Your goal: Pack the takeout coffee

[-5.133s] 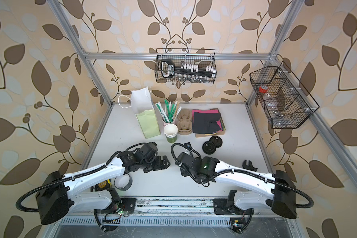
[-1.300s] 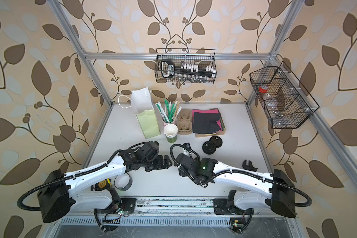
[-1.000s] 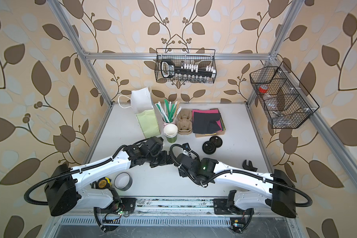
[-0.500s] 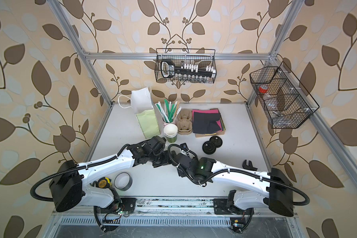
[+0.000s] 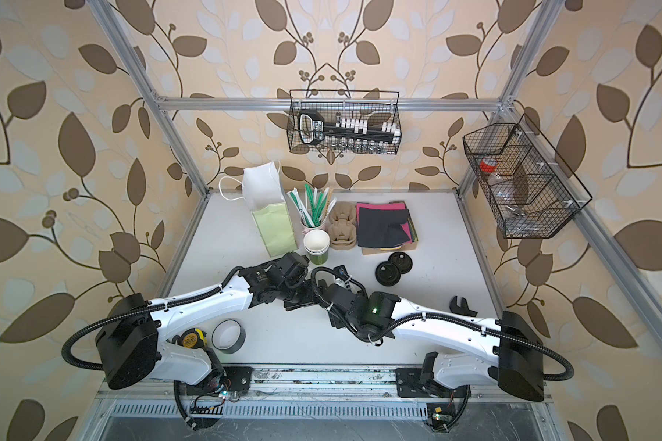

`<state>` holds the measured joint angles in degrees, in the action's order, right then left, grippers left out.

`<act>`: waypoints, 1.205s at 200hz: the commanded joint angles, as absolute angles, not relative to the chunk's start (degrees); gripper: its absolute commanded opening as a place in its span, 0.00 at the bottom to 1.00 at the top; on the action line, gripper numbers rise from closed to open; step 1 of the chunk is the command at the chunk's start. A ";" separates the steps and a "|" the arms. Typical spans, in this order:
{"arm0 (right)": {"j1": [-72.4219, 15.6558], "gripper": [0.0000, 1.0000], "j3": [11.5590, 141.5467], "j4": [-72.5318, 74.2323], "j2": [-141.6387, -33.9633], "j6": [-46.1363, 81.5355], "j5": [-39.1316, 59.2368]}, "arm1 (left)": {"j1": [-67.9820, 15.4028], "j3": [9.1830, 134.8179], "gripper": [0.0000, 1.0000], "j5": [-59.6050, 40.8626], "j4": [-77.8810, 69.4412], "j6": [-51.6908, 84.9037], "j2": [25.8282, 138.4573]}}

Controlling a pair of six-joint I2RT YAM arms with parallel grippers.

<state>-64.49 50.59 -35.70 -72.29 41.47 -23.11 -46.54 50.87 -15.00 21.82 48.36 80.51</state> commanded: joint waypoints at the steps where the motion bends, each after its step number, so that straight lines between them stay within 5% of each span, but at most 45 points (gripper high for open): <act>1: -65.20 0.71 45.60 -36.39 -74.40 42.97 -11.55 | -47.34 50.49 0.97 -15.06 23.03 47.76 82.17; 241: -65.39 0.76 54.23 -41.64 -76.26 41.26 -14.99 | -47.66 55.38 0.99 -4.78 32.94 46.76 69.29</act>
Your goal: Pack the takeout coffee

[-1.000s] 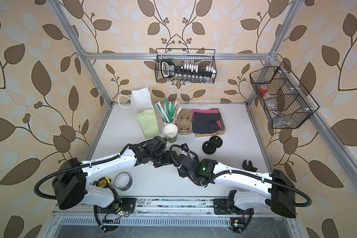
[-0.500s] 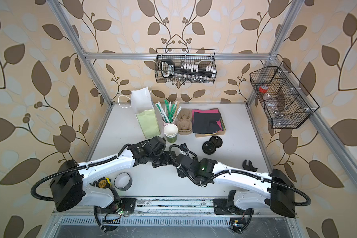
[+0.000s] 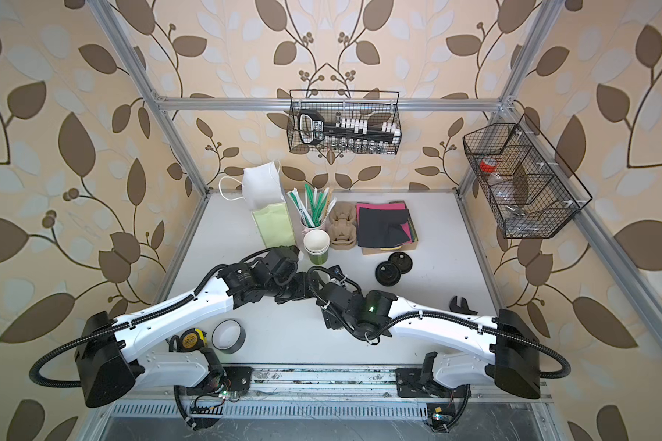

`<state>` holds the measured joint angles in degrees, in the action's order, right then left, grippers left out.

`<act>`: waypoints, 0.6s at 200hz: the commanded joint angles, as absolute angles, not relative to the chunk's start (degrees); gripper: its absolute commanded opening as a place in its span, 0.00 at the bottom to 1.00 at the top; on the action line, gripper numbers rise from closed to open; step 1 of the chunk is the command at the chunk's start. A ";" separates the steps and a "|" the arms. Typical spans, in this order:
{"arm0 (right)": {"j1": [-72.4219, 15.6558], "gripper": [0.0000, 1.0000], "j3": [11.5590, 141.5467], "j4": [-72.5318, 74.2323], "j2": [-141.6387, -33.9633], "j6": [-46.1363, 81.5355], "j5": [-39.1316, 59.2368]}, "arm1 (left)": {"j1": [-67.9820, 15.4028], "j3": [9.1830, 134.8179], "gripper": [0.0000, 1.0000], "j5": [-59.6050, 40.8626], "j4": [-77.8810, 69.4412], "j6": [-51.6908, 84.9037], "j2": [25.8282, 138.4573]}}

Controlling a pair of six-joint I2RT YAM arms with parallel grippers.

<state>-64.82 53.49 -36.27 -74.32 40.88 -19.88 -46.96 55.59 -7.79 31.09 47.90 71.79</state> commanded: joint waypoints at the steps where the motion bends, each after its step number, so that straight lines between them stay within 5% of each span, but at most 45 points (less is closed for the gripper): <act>1: -65.39 0.76 54.27 -41.65 -76.32 41.24 -15.01 | -47.65 55.33 0.99 -4.72 32.95 46.71 69.23; 120: -63.99 0.83 58.81 -43.21 -77.18 39.70 -16.64 | -47.66 52.72 0.99 -5.00 33.57 46.51 67.68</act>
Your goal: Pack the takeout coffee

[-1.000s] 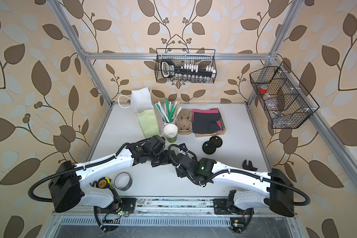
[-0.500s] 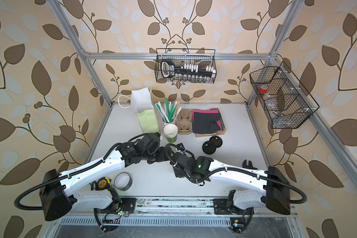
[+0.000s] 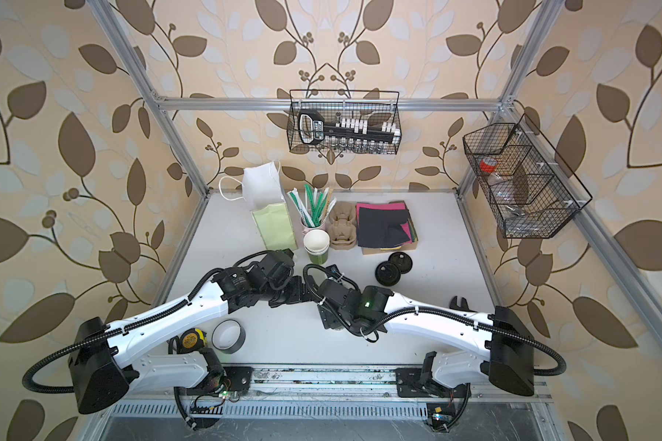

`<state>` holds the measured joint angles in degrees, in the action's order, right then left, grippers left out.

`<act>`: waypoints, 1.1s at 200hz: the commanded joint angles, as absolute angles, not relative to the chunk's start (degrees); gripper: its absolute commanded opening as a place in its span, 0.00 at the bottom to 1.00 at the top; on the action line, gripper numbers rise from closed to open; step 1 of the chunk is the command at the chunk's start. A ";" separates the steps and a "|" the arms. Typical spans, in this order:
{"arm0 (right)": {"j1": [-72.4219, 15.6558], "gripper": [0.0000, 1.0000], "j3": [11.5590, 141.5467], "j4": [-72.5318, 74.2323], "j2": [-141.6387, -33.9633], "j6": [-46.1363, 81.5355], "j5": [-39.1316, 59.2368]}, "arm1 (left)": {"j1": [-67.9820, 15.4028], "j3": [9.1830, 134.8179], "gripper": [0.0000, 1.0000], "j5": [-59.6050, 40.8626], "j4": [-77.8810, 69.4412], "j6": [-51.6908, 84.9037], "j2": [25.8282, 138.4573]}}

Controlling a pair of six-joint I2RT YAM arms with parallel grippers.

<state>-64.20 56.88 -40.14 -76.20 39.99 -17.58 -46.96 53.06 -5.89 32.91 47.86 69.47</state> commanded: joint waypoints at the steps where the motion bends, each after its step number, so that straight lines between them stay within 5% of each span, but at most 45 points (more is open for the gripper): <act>1: -63.94 0.83 58.85 -43.23 -77.26 39.67 -16.67 | -47.65 52.68 0.99 -5.05 33.57 46.50 67.68; 163: -63.37 0.88 60.14 -42.40 -76.75 39.70 -15.05 | -47.64 53.61 0.99 -5.62 34.61 45.91 68.03; 220: -63.45 0.87 58.94 -40.91 -76.46 39.33 -15.00 | -47.96 52.67 0.99 -13.10 30.83 46.83 67.50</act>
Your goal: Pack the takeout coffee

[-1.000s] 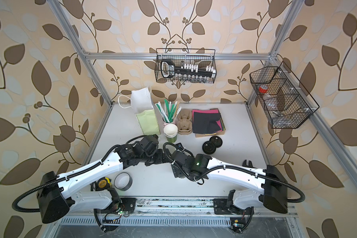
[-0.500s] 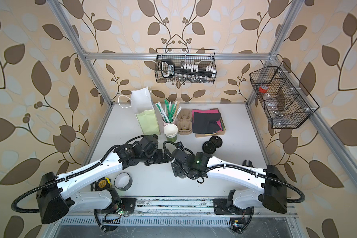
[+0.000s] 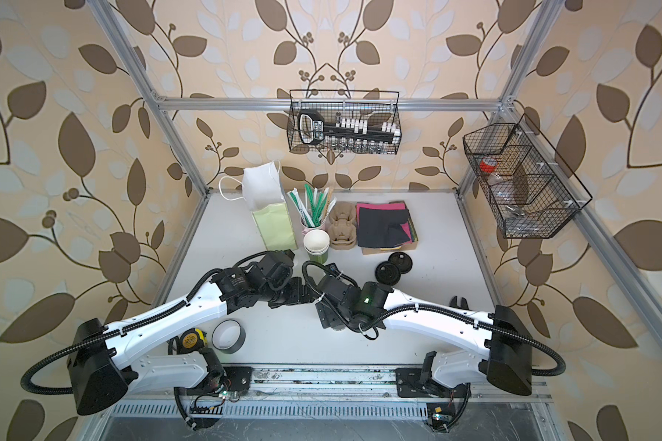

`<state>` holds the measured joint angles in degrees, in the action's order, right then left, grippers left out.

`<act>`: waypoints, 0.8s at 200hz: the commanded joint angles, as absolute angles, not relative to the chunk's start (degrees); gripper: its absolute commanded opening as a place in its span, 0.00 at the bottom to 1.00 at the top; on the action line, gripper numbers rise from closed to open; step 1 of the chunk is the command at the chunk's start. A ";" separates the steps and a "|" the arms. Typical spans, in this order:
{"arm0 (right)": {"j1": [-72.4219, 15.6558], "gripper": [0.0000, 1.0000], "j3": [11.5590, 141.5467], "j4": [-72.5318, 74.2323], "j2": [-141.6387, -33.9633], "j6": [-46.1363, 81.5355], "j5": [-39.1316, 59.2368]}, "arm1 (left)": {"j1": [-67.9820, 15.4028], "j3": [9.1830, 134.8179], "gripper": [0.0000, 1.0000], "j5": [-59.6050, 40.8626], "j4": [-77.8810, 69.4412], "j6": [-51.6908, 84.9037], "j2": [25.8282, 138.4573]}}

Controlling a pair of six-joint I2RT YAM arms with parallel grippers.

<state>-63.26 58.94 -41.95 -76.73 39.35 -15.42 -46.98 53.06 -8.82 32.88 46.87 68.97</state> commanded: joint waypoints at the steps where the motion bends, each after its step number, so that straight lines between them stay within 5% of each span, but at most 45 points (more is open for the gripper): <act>1: -63.45 0.88 58.91 -40.93 -76.46 39.31 -14.97 | -48.02 52.74 0.99 -13.23 30.79 46.84 67.50; 160: -64.07 0.87 57.83 -39.31 -75.11 38.94 -16.33 | -49.13 56.28 0.99 -19.56 32.96 40.98 75.68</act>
<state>-64.12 58.19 -43.68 -76.36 37.23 -15.03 -47.66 53.89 -16.56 30.11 44.71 75.31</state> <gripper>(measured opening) 0.876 0.989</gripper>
